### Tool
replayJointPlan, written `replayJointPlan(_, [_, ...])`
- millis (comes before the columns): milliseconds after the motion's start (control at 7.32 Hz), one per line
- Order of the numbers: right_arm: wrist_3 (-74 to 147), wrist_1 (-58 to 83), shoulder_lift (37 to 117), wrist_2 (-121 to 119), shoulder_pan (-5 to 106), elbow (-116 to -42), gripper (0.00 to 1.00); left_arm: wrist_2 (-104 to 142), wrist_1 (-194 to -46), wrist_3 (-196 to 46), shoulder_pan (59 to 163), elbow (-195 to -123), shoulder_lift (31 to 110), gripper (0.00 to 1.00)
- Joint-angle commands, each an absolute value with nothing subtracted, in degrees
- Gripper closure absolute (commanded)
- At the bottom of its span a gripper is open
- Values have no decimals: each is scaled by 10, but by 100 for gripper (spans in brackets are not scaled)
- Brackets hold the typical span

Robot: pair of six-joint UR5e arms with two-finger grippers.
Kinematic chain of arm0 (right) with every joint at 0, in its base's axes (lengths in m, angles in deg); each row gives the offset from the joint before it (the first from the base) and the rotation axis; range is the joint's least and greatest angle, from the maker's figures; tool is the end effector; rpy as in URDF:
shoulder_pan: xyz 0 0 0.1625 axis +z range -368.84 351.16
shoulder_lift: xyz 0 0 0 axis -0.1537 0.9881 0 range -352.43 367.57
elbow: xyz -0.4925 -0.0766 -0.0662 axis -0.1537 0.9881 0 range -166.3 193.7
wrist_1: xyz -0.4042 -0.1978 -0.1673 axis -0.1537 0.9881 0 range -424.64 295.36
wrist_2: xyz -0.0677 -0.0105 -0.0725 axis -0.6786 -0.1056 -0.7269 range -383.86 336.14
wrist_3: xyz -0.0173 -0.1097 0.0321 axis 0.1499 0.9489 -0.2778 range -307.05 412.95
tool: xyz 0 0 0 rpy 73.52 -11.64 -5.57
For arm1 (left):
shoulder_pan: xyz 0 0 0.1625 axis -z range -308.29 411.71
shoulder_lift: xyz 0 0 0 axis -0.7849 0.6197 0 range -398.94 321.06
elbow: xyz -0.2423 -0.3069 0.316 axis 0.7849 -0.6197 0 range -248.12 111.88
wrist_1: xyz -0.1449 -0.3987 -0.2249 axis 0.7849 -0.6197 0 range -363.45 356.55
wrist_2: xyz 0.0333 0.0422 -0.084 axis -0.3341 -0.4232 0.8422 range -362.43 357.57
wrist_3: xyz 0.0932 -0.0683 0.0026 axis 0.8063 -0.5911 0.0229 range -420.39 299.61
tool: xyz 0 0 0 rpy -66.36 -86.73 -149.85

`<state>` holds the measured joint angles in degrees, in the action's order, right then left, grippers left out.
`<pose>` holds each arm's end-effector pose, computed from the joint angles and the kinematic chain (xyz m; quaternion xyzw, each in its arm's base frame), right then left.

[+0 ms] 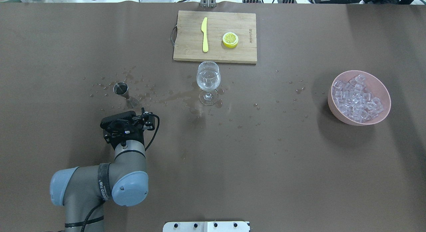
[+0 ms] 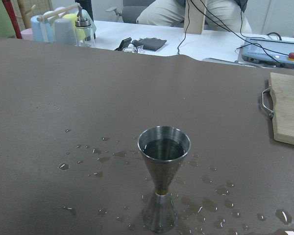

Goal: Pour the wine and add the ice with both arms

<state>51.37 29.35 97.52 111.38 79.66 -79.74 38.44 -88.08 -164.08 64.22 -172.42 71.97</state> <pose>0.0366 -0.5609 0.7195 -0.0144 -0.3844 0.0024 0.9231 0.6165 -0.3629 0.3821 0.3993 0.2383 -0.3035 0.8317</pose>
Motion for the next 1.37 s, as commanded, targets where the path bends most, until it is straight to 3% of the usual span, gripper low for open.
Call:
replayJointPlan(0, [514, 294, 975, 1117, 797, -797, 0, 366, -884, -1639, 647, -1694, 722, 2])
replayJointPlan(957, [515, 294, 974, 1125, 797, -794, 0, 326, -903, -1642, 688, -1594, 769, 3])
replayJointPlan(1230, [515, 294, 975, 1125, 797, -795, 0, 327, -966, -1634, 695, -1559, 768, 9])
